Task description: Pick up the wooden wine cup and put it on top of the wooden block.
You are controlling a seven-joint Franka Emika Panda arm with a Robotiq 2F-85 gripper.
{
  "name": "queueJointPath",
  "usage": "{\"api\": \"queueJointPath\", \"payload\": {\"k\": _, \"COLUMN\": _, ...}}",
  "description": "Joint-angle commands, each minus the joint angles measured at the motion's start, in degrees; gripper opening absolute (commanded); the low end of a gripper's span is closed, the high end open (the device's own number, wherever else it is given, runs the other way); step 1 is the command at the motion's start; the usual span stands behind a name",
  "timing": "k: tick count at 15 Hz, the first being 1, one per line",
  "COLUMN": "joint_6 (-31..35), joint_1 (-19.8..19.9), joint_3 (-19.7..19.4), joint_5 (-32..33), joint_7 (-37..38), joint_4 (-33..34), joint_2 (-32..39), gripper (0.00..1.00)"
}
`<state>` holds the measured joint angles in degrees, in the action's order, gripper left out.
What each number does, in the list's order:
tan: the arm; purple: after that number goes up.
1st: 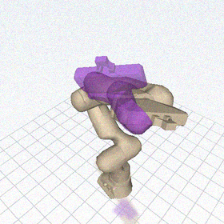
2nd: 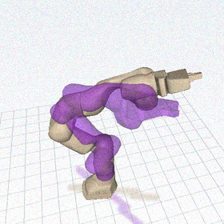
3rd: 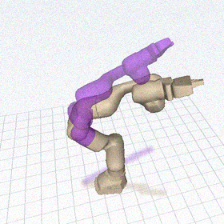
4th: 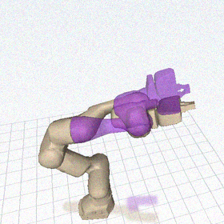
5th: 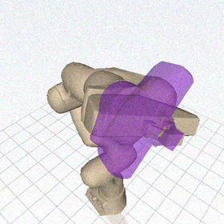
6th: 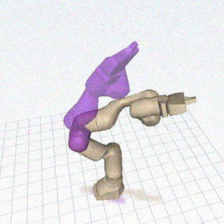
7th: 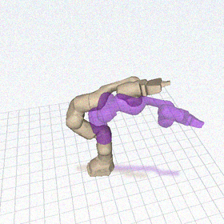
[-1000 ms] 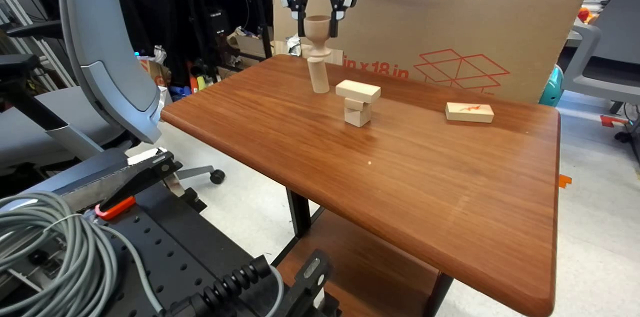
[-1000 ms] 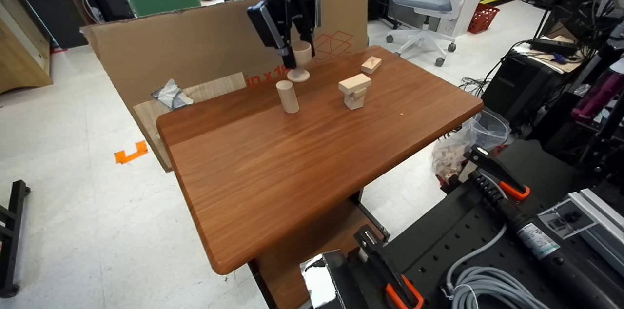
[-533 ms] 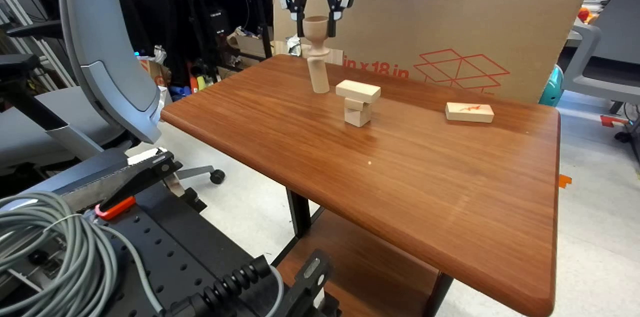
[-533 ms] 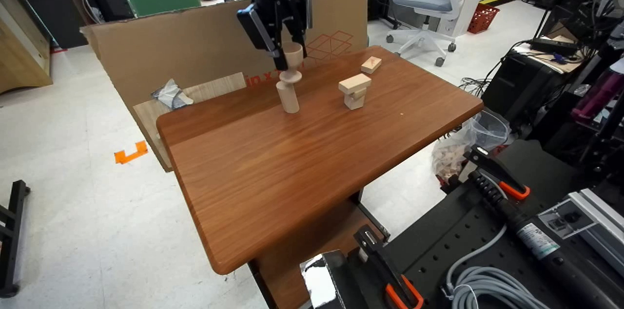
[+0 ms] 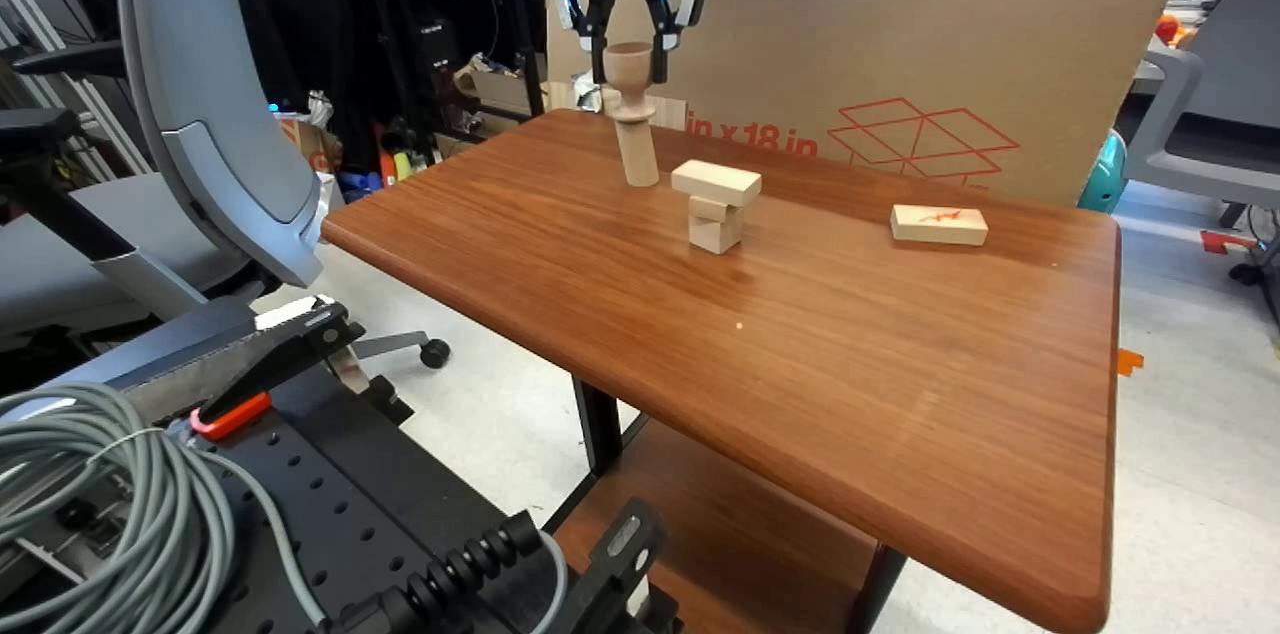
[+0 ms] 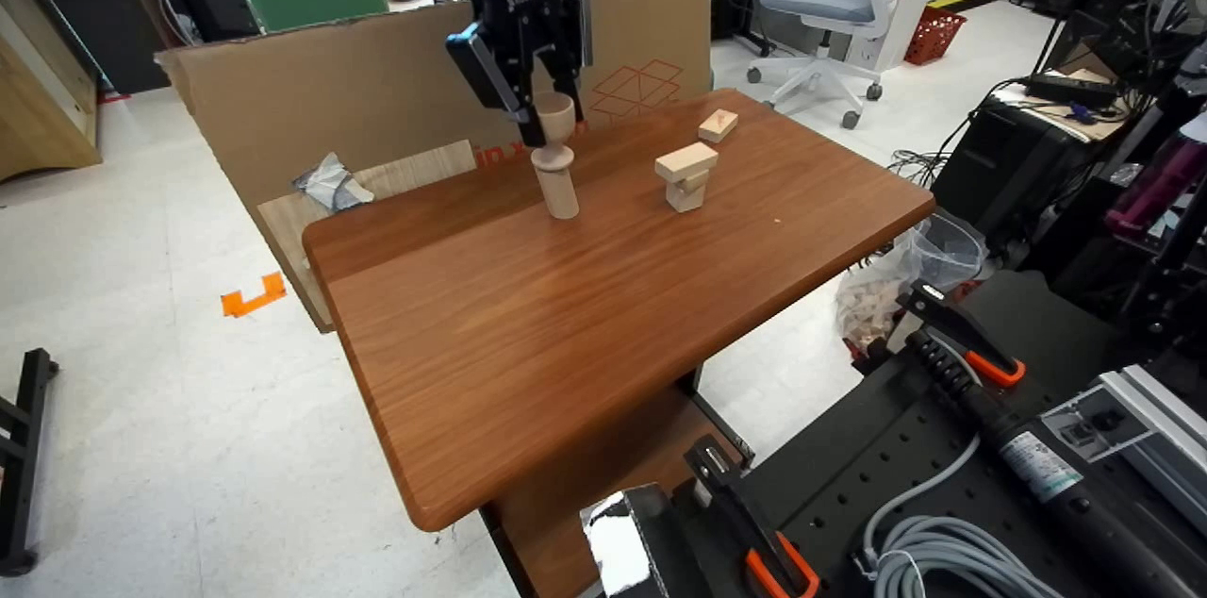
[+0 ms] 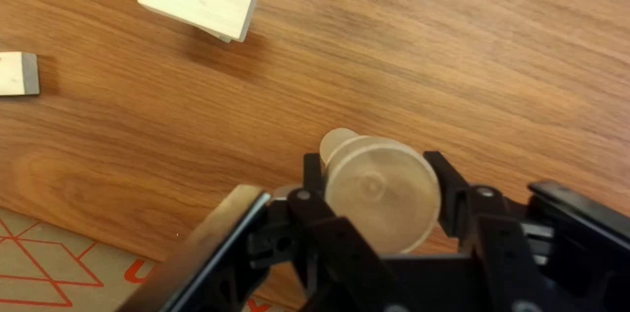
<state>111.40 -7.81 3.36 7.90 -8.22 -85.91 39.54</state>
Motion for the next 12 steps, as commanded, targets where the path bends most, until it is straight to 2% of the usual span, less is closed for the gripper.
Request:
{"api": "queueJointPath", "payload": {"k": 1, "joint_6": -0.42, "joint_1": -0.9, "joint_3": -0.3, "joint_5": 1.61, "joint_7": 1.44, "joint_4": 2.05, "joint_2": 1.49, "gripper": 0.28}}
{"api": "queueJointPath", "payload": {"k": 2, "joint_6": -0.48, "joint_1": -0.95, "joint_3": -0.31, "joint_5": 1.52, "joint_7": 1.68, "joint_4": 2.09, "joint_2": 1.55, "gripper": 0.28}}
{"api": "queueJointPath", "payload": {"k": 3, "joint_6": -0.77, "joint_1": -1.0, "joint_3": -0.34, "joint_5": 1.53, "joint_7": 1.83, "joint_4": 2.28, "joint_2": 1.55, "gripper": 0.58}}
{"api": "queueJointPath", "payload": {"k": 4, "joint_6": -0.64, "joint_1": -1.01, "joint_3": -0.34, "joint_5": 1.55, "joint_7": 1.92, "joint_4": 2.23, "joint_2": 1.53, "gripper": 0.8}}
{"api": "queueJointPath", "payload": {"k": 6, "joint_6": -0.53, "joint_1": -1.06, "joint_3": -0.36, "joint_5": 1.64, "joint_7": 2.01, "joint_4": 2.17, "joint_2": 1.35, "gripper": 0.84}}
{"api": "queueJointPath", "payload": {"k": 8, "joint_6": -0.37, "joint_1": -0.98, "joint_3": -0.33, "joint_5": 1.54, "joint_7": 2.1, "joint_4": 1.71, "joint_2": 0.58, "gripper": 0.98}}
{"api": "queueJointPath", "payload": {"k": 12, "joint_6": 1.33, "joint_1": -0.27, "joint_3": 0.15, "joint_5": 0.96, "joint_7": 1.41, "joint_4": -3.32, "joint_2": -4.99, "gripper": 1.0}}
